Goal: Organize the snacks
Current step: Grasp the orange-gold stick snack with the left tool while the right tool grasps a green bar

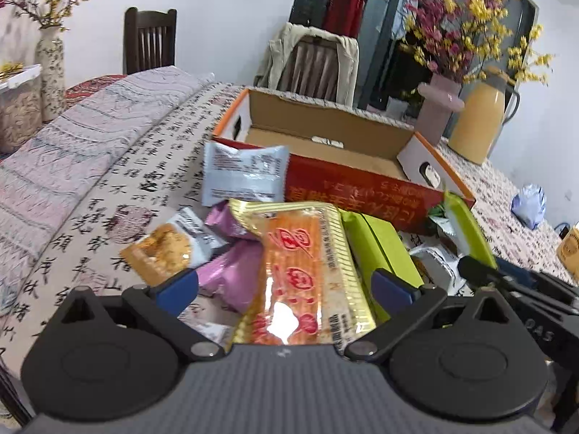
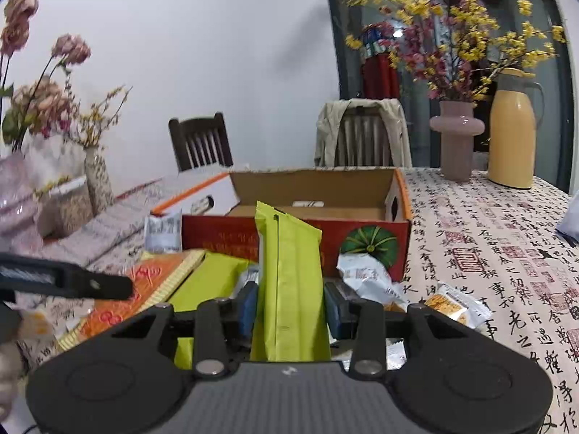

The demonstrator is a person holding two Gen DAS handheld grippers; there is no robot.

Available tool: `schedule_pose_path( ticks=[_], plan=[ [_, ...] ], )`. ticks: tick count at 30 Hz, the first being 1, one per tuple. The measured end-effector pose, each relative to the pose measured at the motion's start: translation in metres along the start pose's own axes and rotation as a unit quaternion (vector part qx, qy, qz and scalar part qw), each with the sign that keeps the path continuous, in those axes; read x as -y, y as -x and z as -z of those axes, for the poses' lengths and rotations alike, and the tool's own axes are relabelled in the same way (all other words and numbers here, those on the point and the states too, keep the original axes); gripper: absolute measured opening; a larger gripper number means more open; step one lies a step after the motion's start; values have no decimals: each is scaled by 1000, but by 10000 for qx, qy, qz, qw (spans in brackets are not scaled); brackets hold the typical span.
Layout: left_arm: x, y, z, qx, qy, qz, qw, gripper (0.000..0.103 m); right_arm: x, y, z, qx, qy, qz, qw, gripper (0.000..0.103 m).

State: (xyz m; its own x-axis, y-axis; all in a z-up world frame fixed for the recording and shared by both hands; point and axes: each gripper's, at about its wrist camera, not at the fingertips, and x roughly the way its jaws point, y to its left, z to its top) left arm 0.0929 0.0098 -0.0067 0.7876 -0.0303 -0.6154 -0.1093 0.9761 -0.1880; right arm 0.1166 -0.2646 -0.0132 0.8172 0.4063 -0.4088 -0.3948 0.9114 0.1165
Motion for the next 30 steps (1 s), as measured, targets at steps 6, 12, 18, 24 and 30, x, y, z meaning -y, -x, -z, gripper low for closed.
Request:
schedule_pose_path(
  ticks=[6,12,18,24,30],
  plan=[
    [10,-21,-1,-269,-91,-61,9996,103,8,9,1,152,-178,-16,9997,38],
    [9,-31,1,-432,-13,-48,9991,92,12,16,5,222,-255,-57,9994,38],
    [4,-30,1,-372,28,-28,9993,72,11,16,6,227,-287,-82,9993,38],
    [-2,-26,-2,-207,-20,-43,9998,49,11,15,7,233,-312,-66,9992,38],
    [-8,-21,-4,-134,-39,-59,9999,38,11,16,7,261,-325,-33,9991,38]
  ],
)
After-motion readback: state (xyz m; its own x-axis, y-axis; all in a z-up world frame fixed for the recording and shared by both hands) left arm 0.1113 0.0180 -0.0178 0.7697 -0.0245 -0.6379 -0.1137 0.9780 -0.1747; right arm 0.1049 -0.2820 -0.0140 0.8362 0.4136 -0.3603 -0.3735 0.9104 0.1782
